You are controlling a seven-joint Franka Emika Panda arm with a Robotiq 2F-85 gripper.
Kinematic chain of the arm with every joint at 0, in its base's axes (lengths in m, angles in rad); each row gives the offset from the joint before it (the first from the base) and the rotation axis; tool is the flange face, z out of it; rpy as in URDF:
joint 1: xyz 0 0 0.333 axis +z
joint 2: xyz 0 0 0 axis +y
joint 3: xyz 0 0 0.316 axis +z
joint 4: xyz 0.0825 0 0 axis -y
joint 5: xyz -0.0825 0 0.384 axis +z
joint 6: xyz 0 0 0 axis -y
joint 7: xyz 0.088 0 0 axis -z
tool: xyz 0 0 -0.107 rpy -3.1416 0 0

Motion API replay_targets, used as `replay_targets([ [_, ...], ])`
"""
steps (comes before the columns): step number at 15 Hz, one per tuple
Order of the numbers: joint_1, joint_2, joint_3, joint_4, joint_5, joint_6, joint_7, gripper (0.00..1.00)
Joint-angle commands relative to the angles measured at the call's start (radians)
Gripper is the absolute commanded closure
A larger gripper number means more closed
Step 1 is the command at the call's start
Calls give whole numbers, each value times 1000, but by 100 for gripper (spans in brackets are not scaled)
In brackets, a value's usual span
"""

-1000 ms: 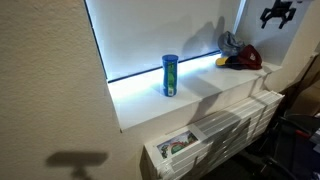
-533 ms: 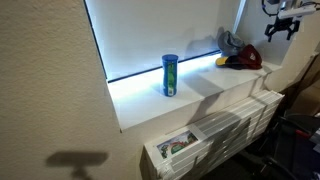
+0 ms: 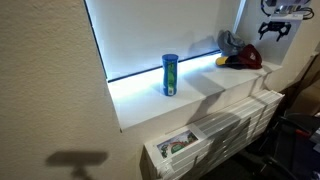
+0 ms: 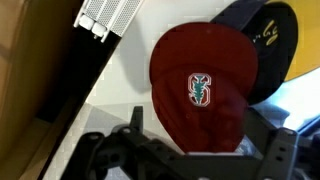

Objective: Get the maroon cap and put it on the blue canister

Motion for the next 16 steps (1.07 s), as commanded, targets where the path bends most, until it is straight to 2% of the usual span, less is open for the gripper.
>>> replay_targets([
  [1, -87, 95, 71, 70, 76, 162, 75, 0],
  [3, -96, 128, 71, 91, 62, 198, 143, 0],
  [4, -89, 82, 74, 44, 26, 172, 113, 0],
  [8, -96, 107, 85, 66, 42, 225, 154, 0],
  [9, -96, 115, 103, 100, 61, 216, 178, 0],
  [13, -25, 243, 95, 352, 38, 152, 427, 0],
  [15, 21, 322, 52, 465, 2, 115, 564, 0],
  [16, 3, 216, 92, 317, 27, 169, 464, 0],
])
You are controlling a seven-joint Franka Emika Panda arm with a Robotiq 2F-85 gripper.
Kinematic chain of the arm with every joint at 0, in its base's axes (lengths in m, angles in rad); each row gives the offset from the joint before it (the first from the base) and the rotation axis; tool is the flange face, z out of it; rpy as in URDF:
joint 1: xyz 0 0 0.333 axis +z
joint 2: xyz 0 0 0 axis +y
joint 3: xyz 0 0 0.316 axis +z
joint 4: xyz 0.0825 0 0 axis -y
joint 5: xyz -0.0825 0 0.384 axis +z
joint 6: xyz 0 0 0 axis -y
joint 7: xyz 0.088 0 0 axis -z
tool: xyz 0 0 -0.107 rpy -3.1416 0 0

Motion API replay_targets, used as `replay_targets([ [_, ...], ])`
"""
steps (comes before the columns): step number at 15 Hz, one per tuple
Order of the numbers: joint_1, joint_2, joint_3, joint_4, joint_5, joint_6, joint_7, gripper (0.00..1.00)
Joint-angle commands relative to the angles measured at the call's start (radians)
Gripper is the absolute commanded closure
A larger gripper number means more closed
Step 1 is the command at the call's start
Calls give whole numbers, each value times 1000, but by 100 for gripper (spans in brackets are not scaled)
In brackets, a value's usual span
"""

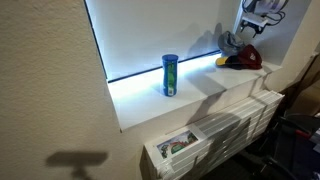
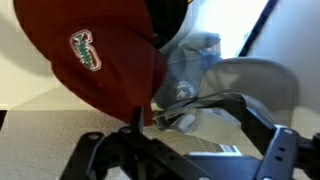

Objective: Get the maroon cap and put it on the blue canister

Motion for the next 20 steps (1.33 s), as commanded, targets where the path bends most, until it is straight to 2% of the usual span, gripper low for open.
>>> replay_targets([
  [1, 17, 31, -12, 44, -12, -14, 50, 0],
  [4, 31, 90, -31, 105, -15, -17, 87, 0],
  [5, 49, 97, -74, 98, -45, -17, 121, 0],
  [6, 80, 123, -148, 98, -90, -3, 198, 0],
  [8, 102, 168, -229, 107, -151, -24, 291, 0],
  [9, 73, 128, -159, 105, -112, -17, 220, 0],
  [10, 78, 140, -177, 105, -119, -15, 237, 0],
  [14, 80, 140, -172, 109, -118, -14, 236, 0],
  [16, 30, 148, -82, 142, -138, -121, 147, 0],
  [19, 12, 184, -47, 169, -153, -266, 88, 0],
  [20, 44, 156, -81, 118, -130, -184, 129, 0],
])
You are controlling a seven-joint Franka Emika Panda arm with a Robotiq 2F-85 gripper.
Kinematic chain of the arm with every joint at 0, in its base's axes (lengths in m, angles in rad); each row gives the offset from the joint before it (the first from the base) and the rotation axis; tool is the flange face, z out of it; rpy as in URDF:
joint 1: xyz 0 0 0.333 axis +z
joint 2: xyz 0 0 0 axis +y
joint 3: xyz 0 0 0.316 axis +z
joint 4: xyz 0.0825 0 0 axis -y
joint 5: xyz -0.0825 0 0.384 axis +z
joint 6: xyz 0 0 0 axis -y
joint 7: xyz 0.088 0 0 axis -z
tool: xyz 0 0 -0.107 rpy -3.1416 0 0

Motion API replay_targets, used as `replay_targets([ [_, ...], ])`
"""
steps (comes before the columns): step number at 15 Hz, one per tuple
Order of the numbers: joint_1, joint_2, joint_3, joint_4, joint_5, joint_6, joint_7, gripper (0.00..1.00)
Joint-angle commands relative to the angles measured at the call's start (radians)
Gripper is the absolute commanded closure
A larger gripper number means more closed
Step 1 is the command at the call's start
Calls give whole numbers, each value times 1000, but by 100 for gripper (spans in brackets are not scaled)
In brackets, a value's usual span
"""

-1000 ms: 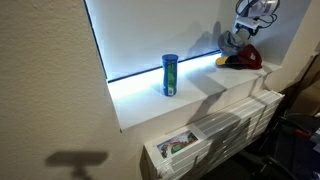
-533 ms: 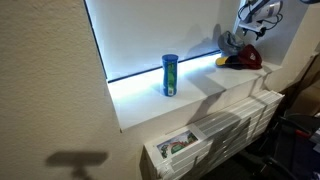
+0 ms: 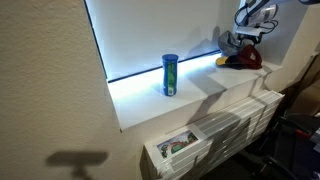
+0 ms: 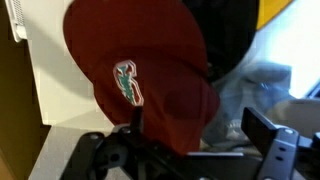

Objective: Get the maroon cap and put it on the blue canister

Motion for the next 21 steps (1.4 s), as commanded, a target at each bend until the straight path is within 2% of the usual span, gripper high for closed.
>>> replay_targets([
  [1, 0, 8, 2, 1, 0, -6, -1, 0],
  [5, 1, 5, -1, 2, 0, -2, 1, 0],
  [6, 36, 23, -67, -2, -47, 48, 68, 0],
  [9, 81, 52, -176, -5, -112, 123, 211, 0],
  [10, 52, 30, -119, 0, -80, 77, 142, 0],
  [14, 58, 34, -129, 0, -84, 83, 156, 0],
  [18, 24, 121, -68, 64, -89, 56, 180, 0],
  [19, 50, 58, -96, 5, -80, 77, 159, 0],
  [21, 49, 100, -86, 16, -80, 77, 171, 0],
])
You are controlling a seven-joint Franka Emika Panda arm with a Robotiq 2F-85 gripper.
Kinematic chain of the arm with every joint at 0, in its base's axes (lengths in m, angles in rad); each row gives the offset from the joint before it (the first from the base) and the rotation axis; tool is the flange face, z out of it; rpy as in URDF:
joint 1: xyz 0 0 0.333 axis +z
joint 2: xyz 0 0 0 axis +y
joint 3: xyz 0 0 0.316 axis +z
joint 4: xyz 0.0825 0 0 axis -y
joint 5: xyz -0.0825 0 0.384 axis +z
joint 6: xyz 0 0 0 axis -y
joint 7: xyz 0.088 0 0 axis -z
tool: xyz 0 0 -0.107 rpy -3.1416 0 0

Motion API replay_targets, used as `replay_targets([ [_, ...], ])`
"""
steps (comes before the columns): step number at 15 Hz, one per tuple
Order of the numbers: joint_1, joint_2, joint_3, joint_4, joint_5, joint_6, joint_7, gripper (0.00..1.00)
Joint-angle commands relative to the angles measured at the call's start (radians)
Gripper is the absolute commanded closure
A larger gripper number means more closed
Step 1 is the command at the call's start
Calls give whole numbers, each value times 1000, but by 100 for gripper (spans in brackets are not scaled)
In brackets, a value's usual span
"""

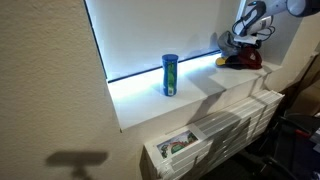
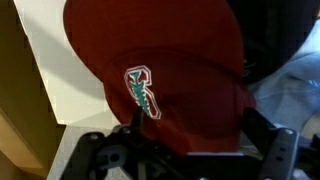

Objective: Get the maroon cap and put it on the blue canister

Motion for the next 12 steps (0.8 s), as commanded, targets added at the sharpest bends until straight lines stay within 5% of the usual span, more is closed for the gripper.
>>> replay_targets([
  [1, -1, 13, 0, 8, 0, 0, 4, 0],
  [4, -5, 18, 0, 21, 0, 0, 5, 0],
  [9, -41, 27, -15, 46, 31, 285, 58, 0],
  [12, -21, 18, -17, 25, 11, 226, 52, 0],
])
